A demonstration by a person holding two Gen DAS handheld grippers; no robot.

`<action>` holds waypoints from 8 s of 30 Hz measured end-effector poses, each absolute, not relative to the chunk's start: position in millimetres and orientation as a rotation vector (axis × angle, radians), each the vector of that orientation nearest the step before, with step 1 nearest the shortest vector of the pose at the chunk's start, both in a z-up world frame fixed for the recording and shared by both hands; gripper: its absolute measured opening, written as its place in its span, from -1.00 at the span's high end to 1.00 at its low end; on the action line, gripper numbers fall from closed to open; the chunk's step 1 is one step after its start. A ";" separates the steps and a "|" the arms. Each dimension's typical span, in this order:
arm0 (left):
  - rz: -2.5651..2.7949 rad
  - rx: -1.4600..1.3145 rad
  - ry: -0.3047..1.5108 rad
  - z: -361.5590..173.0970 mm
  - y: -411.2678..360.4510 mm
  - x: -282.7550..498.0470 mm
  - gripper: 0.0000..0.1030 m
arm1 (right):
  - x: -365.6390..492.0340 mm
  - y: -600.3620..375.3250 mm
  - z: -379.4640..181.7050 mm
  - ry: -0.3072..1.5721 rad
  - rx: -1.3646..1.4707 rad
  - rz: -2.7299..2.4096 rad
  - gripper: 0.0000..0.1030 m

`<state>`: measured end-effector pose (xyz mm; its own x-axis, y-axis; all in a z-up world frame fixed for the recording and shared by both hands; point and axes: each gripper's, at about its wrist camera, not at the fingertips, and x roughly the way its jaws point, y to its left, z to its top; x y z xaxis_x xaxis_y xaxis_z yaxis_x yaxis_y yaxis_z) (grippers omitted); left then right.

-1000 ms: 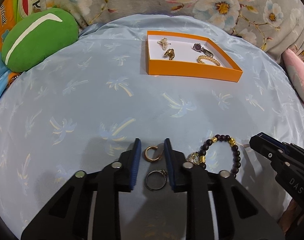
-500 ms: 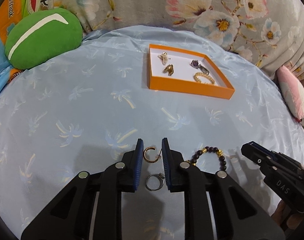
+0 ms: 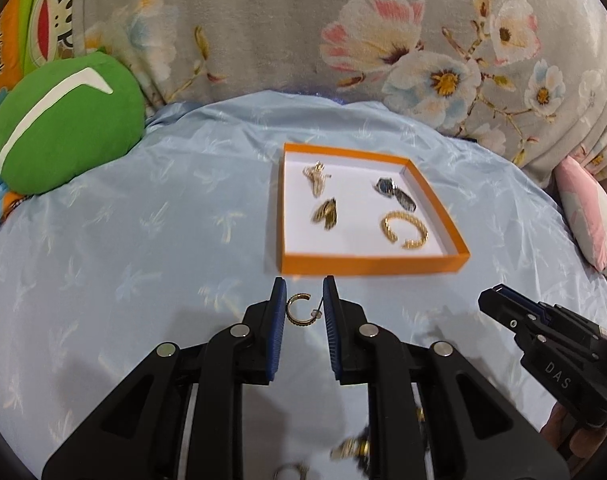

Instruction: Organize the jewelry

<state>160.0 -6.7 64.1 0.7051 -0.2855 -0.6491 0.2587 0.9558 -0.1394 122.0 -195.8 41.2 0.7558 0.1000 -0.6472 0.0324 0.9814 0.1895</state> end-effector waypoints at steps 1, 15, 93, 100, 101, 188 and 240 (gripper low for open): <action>-0.304 -0.040 0.723 65.6 -10.1 166.9 0.65 | 130.1 -198.2 42.1 0.712 0.195 0.037 0.69; -0.329 -0.034 0.749 52.0 -62.5 271.5 0.65 | 236.5 -208.7 36.2 0.723 0.181 0.054 0.69; -0.239 -0.053 0.781 11.1 19.8 55.5 0.10 | 16.3 -200.4 -15.2 0.836 0.218 -0.043 0.40; -0.255 -0.039 0.798 9.4 17.4 54.6 0.10 | 20.9 -193.2 -15.6 0.845 0.182 -0.074 0.44; -0.260 -0.036 0.804 8.3 16.3 54.5 0.10 | 21.4 -192.0 -15.7 0.847 0.173 -0.080 0.48; -0.531 0.139 0.820 5.6 -36.8 71.6 0.70 | 22.7 -201.8 -13.4 0.834 0.237 -0.067 0.72; -0.427 0.000 0.649 93.9 -33.4 180.2 0.96 | 148.4 -206.3 69.0 0.677 0.171 0.014 0.72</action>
